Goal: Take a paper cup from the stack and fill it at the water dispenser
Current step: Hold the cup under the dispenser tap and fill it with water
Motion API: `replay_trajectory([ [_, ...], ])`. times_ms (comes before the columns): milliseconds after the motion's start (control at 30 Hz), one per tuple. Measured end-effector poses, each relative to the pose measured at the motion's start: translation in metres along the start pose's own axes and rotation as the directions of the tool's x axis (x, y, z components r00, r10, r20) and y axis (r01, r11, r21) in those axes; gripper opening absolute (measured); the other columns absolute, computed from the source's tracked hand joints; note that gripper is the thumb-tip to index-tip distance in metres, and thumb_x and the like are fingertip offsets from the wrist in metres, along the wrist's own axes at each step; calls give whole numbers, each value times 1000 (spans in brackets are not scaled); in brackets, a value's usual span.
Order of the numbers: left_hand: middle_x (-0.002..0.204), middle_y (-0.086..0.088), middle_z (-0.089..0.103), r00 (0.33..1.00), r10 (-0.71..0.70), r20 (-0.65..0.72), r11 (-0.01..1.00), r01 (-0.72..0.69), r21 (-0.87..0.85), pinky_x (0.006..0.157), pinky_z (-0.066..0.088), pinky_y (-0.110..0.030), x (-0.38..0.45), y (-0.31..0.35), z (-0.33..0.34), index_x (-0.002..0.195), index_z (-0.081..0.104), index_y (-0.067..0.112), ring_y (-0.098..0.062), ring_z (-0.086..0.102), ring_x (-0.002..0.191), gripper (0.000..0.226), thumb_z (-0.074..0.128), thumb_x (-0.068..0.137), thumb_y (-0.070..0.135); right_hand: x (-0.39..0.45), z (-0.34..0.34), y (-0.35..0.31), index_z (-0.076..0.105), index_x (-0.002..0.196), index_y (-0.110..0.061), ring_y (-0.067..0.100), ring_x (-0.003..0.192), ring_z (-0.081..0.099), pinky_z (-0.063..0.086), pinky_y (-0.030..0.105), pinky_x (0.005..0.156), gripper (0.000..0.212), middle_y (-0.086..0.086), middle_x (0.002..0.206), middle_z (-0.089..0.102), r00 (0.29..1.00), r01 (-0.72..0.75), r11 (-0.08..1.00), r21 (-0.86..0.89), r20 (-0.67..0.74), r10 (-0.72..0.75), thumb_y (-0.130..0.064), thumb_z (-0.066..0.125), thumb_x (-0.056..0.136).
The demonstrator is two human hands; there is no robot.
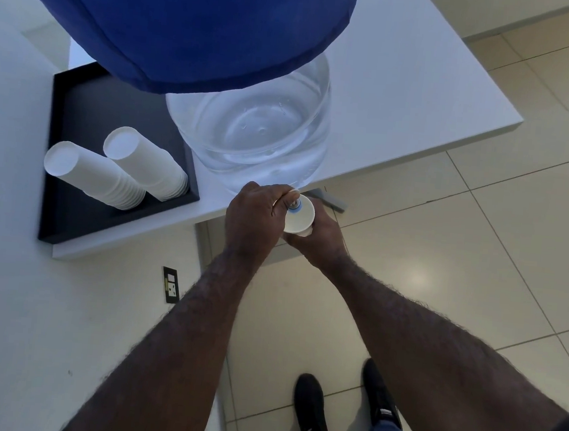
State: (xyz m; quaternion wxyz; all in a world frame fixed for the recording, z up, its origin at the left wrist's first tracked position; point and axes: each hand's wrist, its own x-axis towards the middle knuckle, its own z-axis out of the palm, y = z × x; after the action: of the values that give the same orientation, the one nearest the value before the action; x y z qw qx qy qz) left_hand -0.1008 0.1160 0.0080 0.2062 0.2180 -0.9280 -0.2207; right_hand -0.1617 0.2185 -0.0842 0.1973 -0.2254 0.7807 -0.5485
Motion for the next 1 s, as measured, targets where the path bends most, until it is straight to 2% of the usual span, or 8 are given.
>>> replay_trajectory([
  [167, 92, -10, 78, 1000, 16, -1, 1000, -16, 7, 68, 42, -24, 0, 1, 0, 103, 76, 9, -26, 66, 80, 22, 68, 92, 24, 0, 0, 1, 55, 121, -22, 10, 95, 60, 43, 12, 74, 61, -8, 108, 65, 1000, -11, 1000, 4, -1, 11, -21, 85, 68],
  [333, 93, -8, 79, 1000, 8, 2, 1000, -8, 9, 68, 42, -25, 0, 1, 0, 103, 76, 10, -27, 66, 81, 20, 67, 92, 24, 0, 1, 3, 56, 121, -22, 10, 95, 60, 46, 19, 78, 61, -11, 106, 63, 1000, -16, 1000, 11, -3, 16, -20, 85, 68],
  [467, 93, -9, 79, 1000, 13, -1, 1000, -12, 4, 69, 44, -27, 0, 1, -1, 103, 76, 9, -28, 66, 82, 21, 67, 92, 24, 0, 2, 3, 55, 122, -22, 11, 96, 60, 47, 16, 77, 61, -8, 109, 65, 1000, -4, 1000, 17, -2, 4, -21, 85, 68],
  [633, 93, -11, 78, 1000, 24, -4, 1000, -24, 4, 67, 46, -28, 0, 1, 0, 104, 76, 8, -28, 66, 80, 22, 67, 92, 24, 1, 3, 4, 55, 122, -18, 14, 99, 61, 52, 27, 82, 62, -1, 113, 67, 1000, 15, 1000, 2, -13, -15, -21, 86, 69],
  [767, 91, -9, 79, 1000, 21, -11, 1000, -21, 11, 67, 41, -24, 0, 1, 0, 103, 76, 9, -27, 66, 79, 22, 67, 92, 24, 1, 4, 6, 55, 122, -19, 13, 98, 61, 52, 26, 81, 62, -1, 113, 67, 1000, 20, 1000, -2, -17, -20, -22, 86, 69],
  [1000, 92, -11, 78, 1000, 21, -7, 1000, -21, 9, 67, 43, -25, 0, 0, 0, 106, 76, 9, -27, 66, 79, 23, 67, 92, 25, 2, 6, 8, 54, 122, -23, 7, 96, 59, 50, 21, 80, 62, -13, 108, 62, 1000, 15, 1000, 6, -14, -15, -25, 86, 68],
])
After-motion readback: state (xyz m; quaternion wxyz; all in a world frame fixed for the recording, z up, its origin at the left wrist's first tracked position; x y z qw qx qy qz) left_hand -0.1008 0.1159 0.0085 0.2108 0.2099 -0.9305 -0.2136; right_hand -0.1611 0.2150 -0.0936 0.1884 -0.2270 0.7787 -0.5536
